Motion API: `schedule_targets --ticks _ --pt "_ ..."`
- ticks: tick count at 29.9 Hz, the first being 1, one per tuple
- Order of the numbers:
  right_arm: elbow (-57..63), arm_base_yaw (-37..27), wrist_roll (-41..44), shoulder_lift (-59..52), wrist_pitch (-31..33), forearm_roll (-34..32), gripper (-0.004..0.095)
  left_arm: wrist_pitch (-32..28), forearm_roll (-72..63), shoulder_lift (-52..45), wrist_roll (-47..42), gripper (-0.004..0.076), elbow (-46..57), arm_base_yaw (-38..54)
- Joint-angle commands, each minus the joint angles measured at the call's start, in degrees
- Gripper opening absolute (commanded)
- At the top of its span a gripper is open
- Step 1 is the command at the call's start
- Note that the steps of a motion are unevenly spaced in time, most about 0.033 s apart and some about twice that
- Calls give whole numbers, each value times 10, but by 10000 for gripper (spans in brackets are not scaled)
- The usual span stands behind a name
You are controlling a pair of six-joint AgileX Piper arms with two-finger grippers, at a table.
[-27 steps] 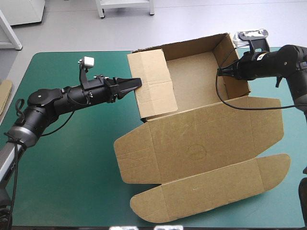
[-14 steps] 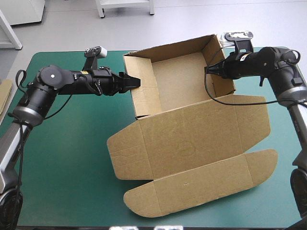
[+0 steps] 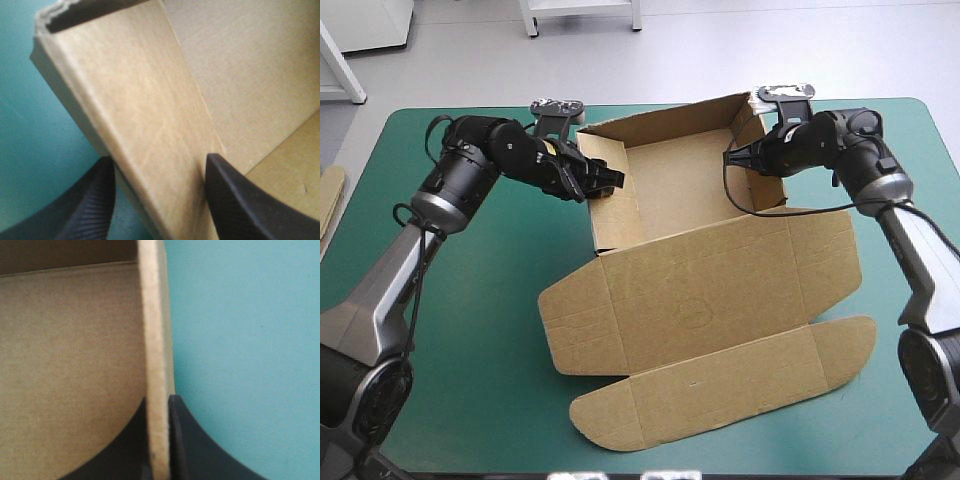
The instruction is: Fold the box
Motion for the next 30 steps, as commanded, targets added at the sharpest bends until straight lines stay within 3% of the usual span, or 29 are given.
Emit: schedule_targets --ticks 1,6,13,15,16,23,30 --pt "-30 21 38 -14 -36 36 4 -21 -23 1 -31 366 -21 -22" --pt "-71 43 63 7 -11 -38 4 -18 9 34 -65 228 -21 -22" --pt "-142 43 64 62 62 -23 4 -58 30 62 -72 190 -24 -22" --pt "-148 43 62 71 69 -13 4 -71 28 68 -72 97 -24 -22" --pt "-148 43 61 73 72 -11 4 -81 31 70 -65 0 -25 -22" --pt "-148 43 52 78 95 -24 4 -116 54 82 -62 -9 -46 -21" --pt "-148 44 48 105 132 -21 4 -51 102 150 -62 -9 -123 -21"
